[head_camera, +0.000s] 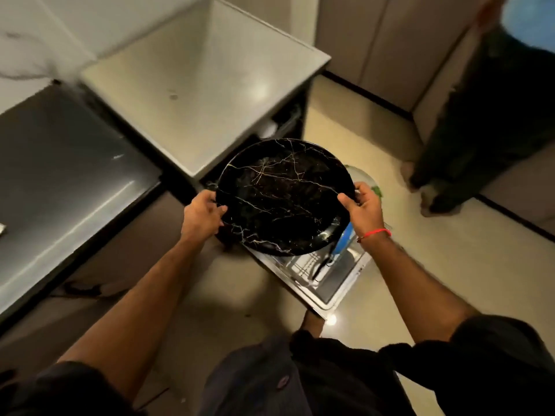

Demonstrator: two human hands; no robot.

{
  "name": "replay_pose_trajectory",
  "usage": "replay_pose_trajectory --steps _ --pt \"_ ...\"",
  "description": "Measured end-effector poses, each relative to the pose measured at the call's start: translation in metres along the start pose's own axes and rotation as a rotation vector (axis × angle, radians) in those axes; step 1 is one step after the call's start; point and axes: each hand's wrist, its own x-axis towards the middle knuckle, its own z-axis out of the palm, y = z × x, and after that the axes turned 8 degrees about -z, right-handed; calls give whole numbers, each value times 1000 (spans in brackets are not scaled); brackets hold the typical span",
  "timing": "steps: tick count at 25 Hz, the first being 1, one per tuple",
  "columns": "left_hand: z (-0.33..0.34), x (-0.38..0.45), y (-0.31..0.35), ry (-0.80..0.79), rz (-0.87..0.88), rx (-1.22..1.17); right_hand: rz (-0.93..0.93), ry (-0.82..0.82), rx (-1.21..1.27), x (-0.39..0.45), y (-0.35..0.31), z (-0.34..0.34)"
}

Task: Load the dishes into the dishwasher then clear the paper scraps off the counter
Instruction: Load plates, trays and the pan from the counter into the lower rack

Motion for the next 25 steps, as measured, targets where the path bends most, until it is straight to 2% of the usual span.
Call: replay_pose_trajectory --steps 5,7,11,13,15,18,22,25 --pt "111 68 75 -135 55 130 84 143 -93 40 54 -89" --pt "150 102 96 -150 133 185 102 225 -139 61 80 -107" --pt "261 185 126 -207 296 269 64 401 -226 108 174 -131" --pt "321 235 124 -220 370 300 45 476 -239 132 228 -134" --pt "369 283 113 -251 365 340 51 520 -254 148 273 -134" --pt "434 341 83 -295 340 382 85 479 -263 164 348 -130" --pt "473 378 61 -389 361 599 161 466 -274 171 412 -122" --pt "490 374 62 -346 251 516 158 490 -344 181 428 -122"
